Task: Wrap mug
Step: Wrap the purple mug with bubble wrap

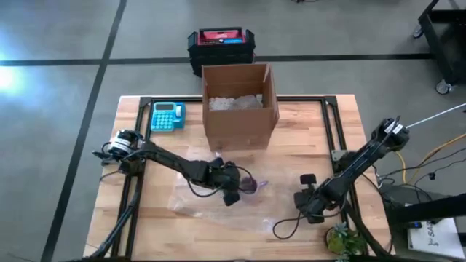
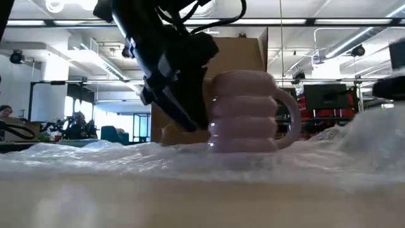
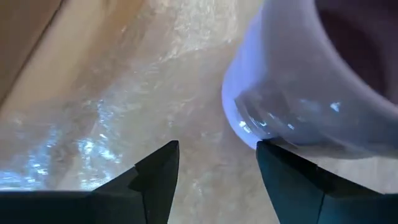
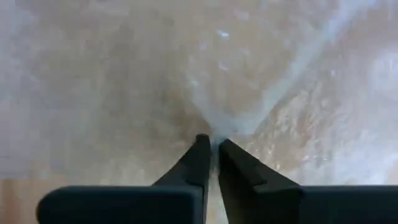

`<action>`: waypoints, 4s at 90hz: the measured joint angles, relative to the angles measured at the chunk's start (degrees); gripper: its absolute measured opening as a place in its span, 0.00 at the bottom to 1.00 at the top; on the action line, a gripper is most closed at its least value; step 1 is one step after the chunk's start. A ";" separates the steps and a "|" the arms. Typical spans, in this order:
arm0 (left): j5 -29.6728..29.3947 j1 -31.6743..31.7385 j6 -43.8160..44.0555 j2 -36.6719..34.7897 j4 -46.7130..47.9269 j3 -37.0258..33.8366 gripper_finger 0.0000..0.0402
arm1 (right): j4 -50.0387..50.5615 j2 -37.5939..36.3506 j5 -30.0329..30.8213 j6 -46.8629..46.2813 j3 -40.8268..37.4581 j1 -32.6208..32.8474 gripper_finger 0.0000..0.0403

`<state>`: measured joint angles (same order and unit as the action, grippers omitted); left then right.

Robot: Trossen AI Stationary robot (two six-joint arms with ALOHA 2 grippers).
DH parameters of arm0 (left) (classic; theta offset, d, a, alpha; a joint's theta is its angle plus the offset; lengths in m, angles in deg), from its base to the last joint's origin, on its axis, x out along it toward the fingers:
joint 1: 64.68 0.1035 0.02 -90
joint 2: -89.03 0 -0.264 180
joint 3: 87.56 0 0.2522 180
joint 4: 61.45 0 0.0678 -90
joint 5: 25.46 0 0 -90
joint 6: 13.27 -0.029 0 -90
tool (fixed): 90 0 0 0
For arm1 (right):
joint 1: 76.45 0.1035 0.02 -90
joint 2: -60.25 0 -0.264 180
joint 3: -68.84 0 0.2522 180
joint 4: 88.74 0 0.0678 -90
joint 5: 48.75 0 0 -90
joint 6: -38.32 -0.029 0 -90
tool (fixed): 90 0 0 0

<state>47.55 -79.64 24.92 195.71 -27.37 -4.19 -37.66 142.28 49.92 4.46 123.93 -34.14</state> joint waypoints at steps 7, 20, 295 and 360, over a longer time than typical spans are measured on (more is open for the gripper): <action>0.00 -0.06 1.14 0.00 -3.93 -1.35 0.48 | 0.07 -0.99 2.63 3.56 2.50 0.02 0.04; 0.00 -0.07 1.43 0.00 -7.59 -3.43 0.45 | 0.44 -3.04 10.63 9.69 6.93 -0.28 0.01; 5.38 -1.66 -3.39 2.03 -25.91 0.10 0.06 | 6.21 5.44 21.33 26.68 27.63 -22.65 0.27; 3.62 -2.17 -1.59 -2.12 -27.13 -0.23 0.06 | -8.00 13.96 4.43 28.55 23.98 -19.44 0.01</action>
<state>51.17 -81.81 23.33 193.58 -54.50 -4.41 -45.66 156.24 54.35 33.01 147.91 -53.58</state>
